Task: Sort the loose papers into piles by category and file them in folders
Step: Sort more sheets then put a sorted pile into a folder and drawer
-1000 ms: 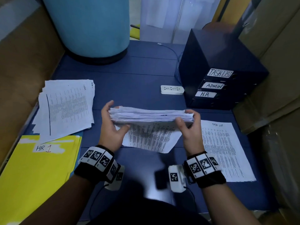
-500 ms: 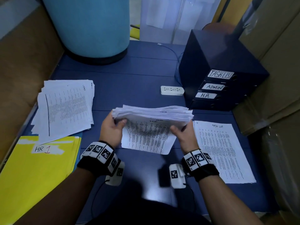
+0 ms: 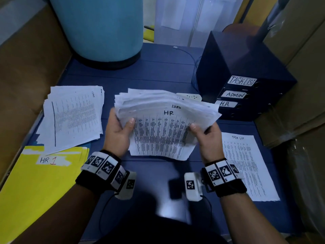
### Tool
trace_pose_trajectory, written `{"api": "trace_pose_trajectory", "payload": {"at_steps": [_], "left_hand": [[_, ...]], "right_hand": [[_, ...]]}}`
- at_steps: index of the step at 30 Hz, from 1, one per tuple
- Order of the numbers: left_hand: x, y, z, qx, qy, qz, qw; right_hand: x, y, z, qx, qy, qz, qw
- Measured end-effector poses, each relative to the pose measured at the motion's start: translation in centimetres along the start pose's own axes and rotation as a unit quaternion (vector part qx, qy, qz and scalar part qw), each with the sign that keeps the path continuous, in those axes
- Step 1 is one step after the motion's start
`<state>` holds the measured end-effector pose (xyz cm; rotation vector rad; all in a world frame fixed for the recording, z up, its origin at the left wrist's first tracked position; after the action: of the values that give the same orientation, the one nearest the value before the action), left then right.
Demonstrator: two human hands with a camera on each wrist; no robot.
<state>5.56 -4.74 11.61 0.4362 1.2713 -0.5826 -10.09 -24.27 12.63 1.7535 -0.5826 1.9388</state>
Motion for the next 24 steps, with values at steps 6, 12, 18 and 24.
{"api": "trace_pose_trajectory", "payload": {"at_steps": [6, 12, 18, 24], "left_hand": [[1.9, -0.5, -2.4, 0.043, 0.047, 0.017, 0.998], [1.8, -0.9, -2.4, 0.051, 0.047, 0.025, 0.997], [0.0, -2.1, -0.9, -0.047, 0.034, 0.050, 0.997], [-0.3, -2.0, -0.2, -0.068, 0.010, 0.059, 0.996]], "right_hand": [[-1.4, 0.4, -1.5, -0.013, -0.013, -0.018, 1.000], [0.2, -0.3, -0.4, -0.116, 0.033, -0.048, 0.992], [0.1, -0.6, 0.0, -0.147, 0.022, -0.088, 0.985], [-1.0, 1.0, -0.3, -0.036, 0.035, -0.020, 0.999]]}}
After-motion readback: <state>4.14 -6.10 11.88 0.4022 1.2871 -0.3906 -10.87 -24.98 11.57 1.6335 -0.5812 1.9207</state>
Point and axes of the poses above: each hand's wrist, its own z-axis towards the middle knuckle, its own y-axis out of the back of the hand, x = y × z, the point moved 2 cm from there along z, towards the middle knuckle, and after that the axes turned 12 degrees about x, right-handed, at the moved point
